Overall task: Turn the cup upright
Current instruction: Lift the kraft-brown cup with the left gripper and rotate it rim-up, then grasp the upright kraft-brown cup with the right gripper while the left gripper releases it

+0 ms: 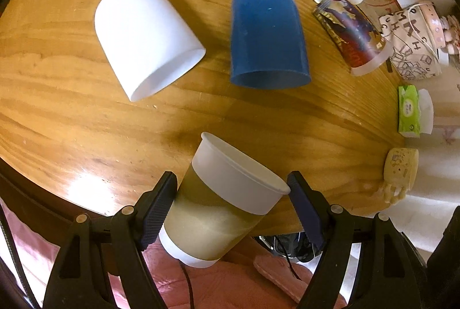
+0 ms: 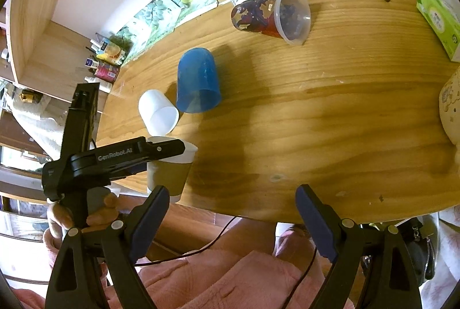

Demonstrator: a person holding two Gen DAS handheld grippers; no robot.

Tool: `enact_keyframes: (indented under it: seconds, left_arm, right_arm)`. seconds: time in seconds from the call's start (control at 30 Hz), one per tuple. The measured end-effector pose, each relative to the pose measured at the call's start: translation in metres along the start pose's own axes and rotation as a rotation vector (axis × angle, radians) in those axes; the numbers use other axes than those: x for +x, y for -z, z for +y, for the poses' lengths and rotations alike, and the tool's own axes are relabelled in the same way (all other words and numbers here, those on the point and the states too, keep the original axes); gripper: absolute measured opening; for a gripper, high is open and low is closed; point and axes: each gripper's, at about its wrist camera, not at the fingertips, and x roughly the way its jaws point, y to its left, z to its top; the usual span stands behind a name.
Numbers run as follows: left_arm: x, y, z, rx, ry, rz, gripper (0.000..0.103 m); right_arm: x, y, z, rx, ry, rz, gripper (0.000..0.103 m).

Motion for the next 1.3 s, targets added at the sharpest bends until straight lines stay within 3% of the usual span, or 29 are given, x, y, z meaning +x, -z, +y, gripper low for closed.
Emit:
enact_keyframes:
  seconds: [0.6,0.9,1.03,1.3]
  left_arm:
    - [0.006,0.001,0.01,-0.067,0.027,-0.005,0.084]
    - [-0.015,0.009,0.008,-0.019,0.054,-0.1,0.084]
    - [-0.023,0.011,0.006,0.009,0.031,-0.132,0.084]
    - [-0.046,0.032,-0.001,0.091,-0.002,-0.274,0.084]
  right_arm:
    - [-0.006,0.005,-0.017,0.029,-0.016,0.013,0.09]
    - [-0.001,0.014,-0.013,0.028,-0.033,0.039,0.09]
    - [0.002,0.019,-0.011,0.025,-0.043,0.049,0.09]
    - [0.008,0.03,-0.005,0.032,-0.072,0.071,0.09]
